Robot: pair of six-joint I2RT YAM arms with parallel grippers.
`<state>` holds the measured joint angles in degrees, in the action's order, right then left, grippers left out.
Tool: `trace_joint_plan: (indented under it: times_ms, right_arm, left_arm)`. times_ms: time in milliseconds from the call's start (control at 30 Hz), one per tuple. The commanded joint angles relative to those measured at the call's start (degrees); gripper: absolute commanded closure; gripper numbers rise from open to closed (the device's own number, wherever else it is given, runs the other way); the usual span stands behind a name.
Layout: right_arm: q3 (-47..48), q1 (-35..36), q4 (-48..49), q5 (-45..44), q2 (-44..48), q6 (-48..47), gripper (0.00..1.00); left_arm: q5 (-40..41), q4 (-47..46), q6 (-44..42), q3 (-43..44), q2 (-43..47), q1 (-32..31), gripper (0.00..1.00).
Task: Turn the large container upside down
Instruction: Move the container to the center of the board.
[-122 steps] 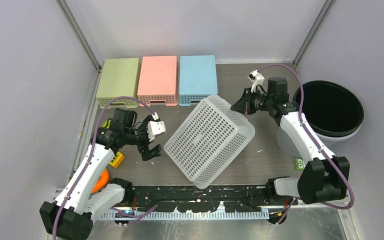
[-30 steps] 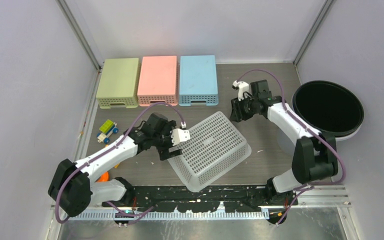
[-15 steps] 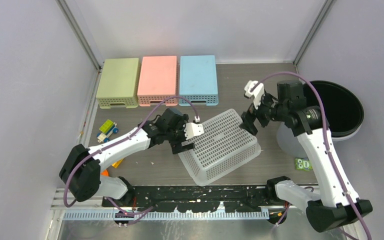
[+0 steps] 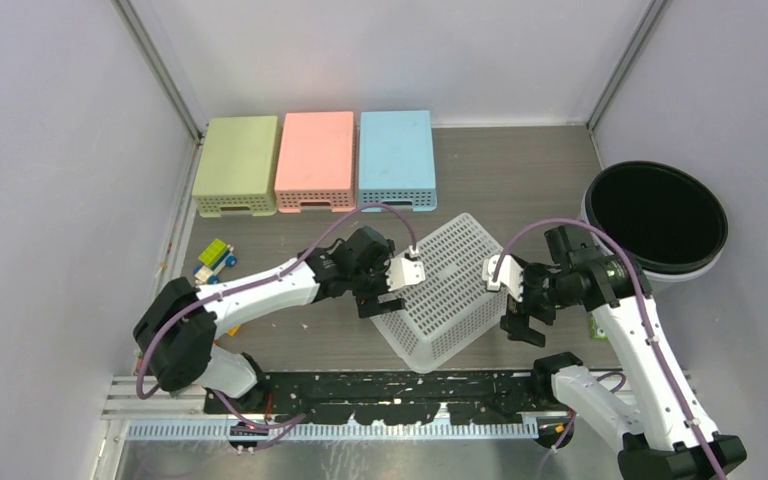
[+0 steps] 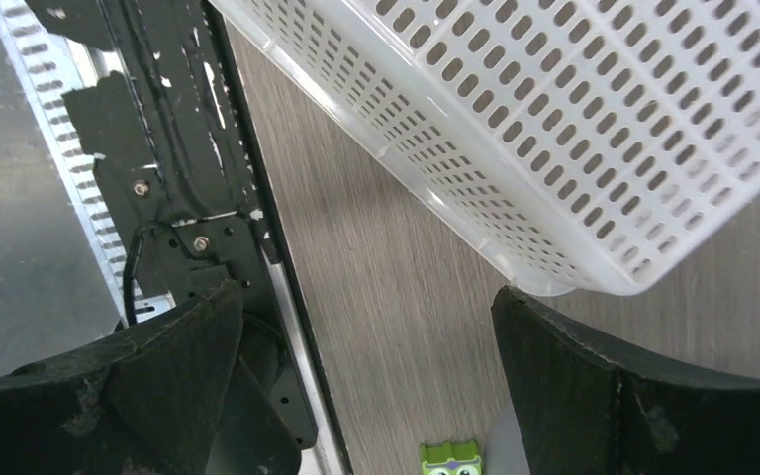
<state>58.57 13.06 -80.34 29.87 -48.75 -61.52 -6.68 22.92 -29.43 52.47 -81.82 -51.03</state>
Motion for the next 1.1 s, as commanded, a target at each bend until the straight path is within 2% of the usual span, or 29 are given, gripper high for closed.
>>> trace_joint_plan:
  times_ms: [0,267,400,667,833,1067]
  right_arm:
    - [-3.76,0.29,6.76,-1.56,0.44,-2.13,0.00]
    - [-10.06,0.22,24.48,-3.42,1.08,5.49,0.00]
    - [-12.40,0.33,27.86,-4.65,0.17,6.43,0.00]
    - [-14.24,0.32,35.97,-16.69,-2.43,13.69,0.00]
    - [-13.65,0.28,37.95,-23.78,-1.43,16.44,0.00]
    - [-13.55,0.10,39.20,-25.89,-2.78,16.12,0.00]
  left_arm:
    - [2.46,-2.33,0.77,2.79,-1.17,-1.23,0.00]
    - [4.35,-0.11,1.29,8.22,-5.65,-2.64,0.00]
    - [3.48,1.05,1.96,11.53,-8.21,-4.15,0.00]
    - [3.11,2.73,4.65,18.70,-14.88,-5.66,0.00]
    - [6.09,3.32,5.58,24.18,-19.47,-5.75,0.00]
    - [12.15,3.45,8.04,29.96,-24.69,-5.73,0.03]
